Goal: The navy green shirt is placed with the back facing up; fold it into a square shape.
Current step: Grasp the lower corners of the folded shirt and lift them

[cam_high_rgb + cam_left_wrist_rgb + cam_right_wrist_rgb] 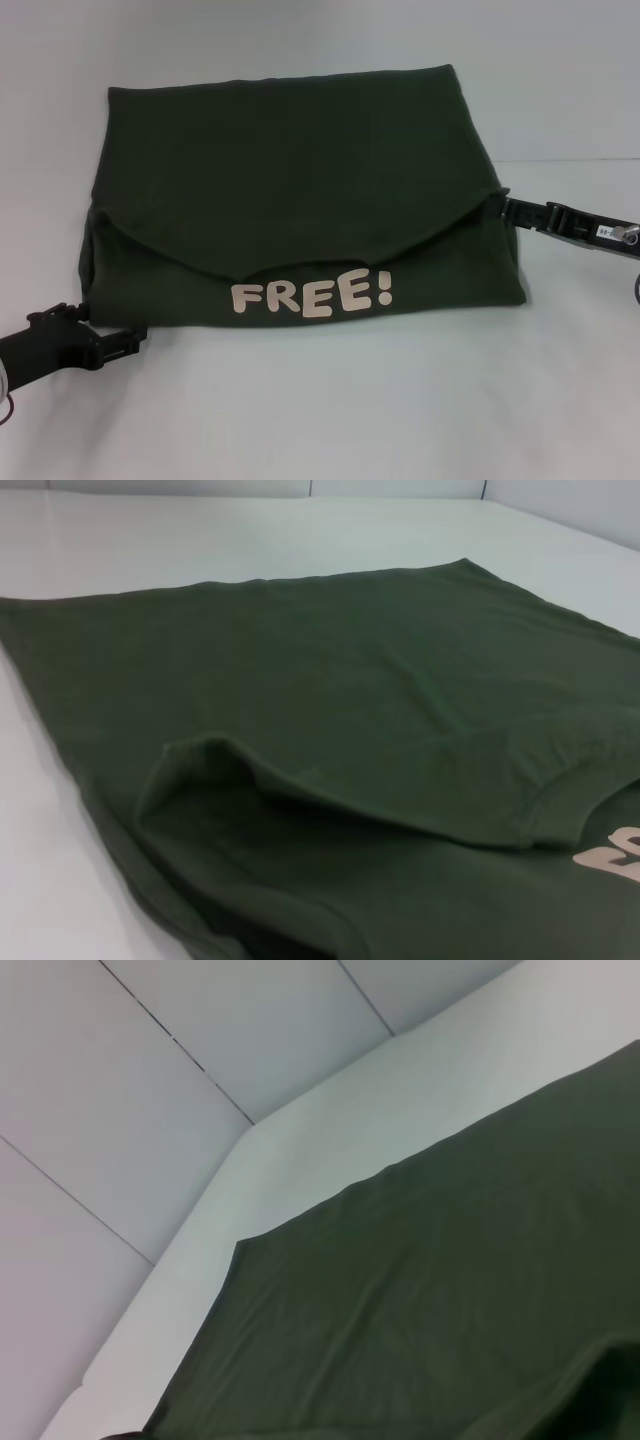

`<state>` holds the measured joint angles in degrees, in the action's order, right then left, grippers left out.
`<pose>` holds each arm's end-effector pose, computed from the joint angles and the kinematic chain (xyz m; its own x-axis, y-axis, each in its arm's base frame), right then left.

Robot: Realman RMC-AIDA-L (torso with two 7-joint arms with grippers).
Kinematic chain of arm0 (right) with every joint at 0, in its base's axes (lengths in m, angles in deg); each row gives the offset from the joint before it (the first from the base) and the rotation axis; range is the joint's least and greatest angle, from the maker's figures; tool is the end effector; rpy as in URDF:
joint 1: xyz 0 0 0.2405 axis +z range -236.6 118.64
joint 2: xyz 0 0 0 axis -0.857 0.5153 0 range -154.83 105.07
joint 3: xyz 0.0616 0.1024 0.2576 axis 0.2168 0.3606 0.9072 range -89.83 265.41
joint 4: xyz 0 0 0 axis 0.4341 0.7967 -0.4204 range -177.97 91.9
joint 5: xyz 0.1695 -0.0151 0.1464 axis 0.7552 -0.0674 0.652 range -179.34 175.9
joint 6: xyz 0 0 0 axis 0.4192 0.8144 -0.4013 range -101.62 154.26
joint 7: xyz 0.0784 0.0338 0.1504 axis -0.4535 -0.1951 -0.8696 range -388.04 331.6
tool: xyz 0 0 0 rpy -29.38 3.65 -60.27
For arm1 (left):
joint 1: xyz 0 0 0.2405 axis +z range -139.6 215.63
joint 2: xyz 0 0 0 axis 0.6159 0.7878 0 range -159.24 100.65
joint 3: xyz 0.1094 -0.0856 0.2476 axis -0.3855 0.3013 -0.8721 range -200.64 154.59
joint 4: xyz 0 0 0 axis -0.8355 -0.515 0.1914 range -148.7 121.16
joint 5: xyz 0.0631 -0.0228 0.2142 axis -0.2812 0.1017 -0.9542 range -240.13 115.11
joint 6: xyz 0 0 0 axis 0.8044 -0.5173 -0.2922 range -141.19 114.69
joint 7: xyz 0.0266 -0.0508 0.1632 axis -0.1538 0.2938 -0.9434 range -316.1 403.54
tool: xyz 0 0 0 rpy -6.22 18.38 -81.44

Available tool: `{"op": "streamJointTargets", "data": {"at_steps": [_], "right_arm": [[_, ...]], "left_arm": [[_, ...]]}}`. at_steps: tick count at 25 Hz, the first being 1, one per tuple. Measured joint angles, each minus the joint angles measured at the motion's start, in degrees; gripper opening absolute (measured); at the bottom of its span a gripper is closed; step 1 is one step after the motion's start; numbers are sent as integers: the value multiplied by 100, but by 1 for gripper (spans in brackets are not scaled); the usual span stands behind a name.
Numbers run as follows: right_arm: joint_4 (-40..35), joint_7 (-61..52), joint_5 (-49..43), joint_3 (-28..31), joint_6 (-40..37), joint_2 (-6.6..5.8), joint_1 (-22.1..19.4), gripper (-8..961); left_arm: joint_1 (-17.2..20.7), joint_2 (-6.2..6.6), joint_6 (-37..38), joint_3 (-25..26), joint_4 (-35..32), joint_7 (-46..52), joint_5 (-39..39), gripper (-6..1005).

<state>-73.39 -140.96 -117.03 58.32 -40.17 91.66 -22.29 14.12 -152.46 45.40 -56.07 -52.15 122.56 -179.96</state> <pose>0.3117 0.4430 -0.0080 0.2670 -0.6640 -0.6984 -0.9446 -0.3238 -0.0533 -0.3862 0.3759 -0.0331 0.7147 0.5040 0.4849 0.6984 -0.4766 -0.5340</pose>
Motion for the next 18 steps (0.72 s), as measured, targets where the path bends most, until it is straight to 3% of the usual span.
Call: {"op": "streamJointTargets", "data": {"at_steps": [12, 18], "right_arm": [[4, 1, 0, 3, 28, 0, -62, 748], [4, 7, 0, 3, 40, 0, -60, 749]], "left_arm": [[-17, 38, 14, -197, -50, -63, 7, 807], [-22, 56, 71, -172, -67, -54, 43, 579]]}}
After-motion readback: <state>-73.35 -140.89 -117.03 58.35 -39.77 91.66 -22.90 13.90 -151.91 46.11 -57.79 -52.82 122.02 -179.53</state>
